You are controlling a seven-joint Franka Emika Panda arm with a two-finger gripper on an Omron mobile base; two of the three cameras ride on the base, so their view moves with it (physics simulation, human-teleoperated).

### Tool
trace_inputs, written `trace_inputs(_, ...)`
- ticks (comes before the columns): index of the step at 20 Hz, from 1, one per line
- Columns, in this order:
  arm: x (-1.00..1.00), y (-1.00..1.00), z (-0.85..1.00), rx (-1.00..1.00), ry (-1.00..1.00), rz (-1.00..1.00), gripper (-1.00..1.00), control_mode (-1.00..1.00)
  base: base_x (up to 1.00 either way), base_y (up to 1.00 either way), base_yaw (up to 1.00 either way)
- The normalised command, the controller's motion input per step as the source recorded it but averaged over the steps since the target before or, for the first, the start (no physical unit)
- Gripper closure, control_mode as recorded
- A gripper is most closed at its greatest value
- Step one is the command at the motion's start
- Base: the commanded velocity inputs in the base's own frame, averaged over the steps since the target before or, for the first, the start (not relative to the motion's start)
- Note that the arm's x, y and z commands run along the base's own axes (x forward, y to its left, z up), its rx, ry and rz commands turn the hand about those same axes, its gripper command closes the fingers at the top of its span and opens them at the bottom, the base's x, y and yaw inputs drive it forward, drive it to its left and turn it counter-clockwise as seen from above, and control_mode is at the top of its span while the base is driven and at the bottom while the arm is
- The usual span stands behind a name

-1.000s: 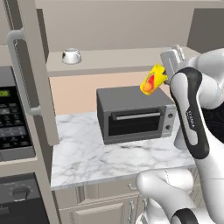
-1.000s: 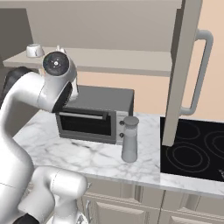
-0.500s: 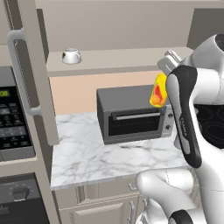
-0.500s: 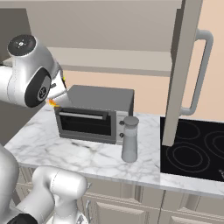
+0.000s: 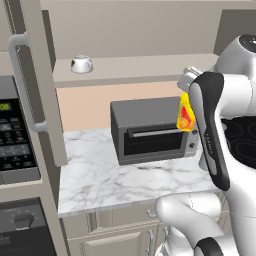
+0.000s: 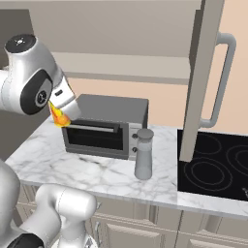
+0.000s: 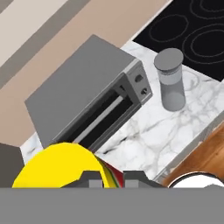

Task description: There is a tray on the dining counter. Grab the cup, mug, and pitcher and place them on the tray. The pitcher may be placed next to the tray if it cannot fit the tray.

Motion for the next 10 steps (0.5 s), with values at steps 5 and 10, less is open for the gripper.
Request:
trace_inputs(5, -0.02, -0.14, -0.32, -0.05, 0.02, 0.23, 1.00, -1.00, 0.00, 0.00, 0.00)
trace_inputs(10, 0.00, 0.00, -0.21, -0.19, 0.07, 0.24, 1.00, -1.00, 0.00, 0.00, 0.00)
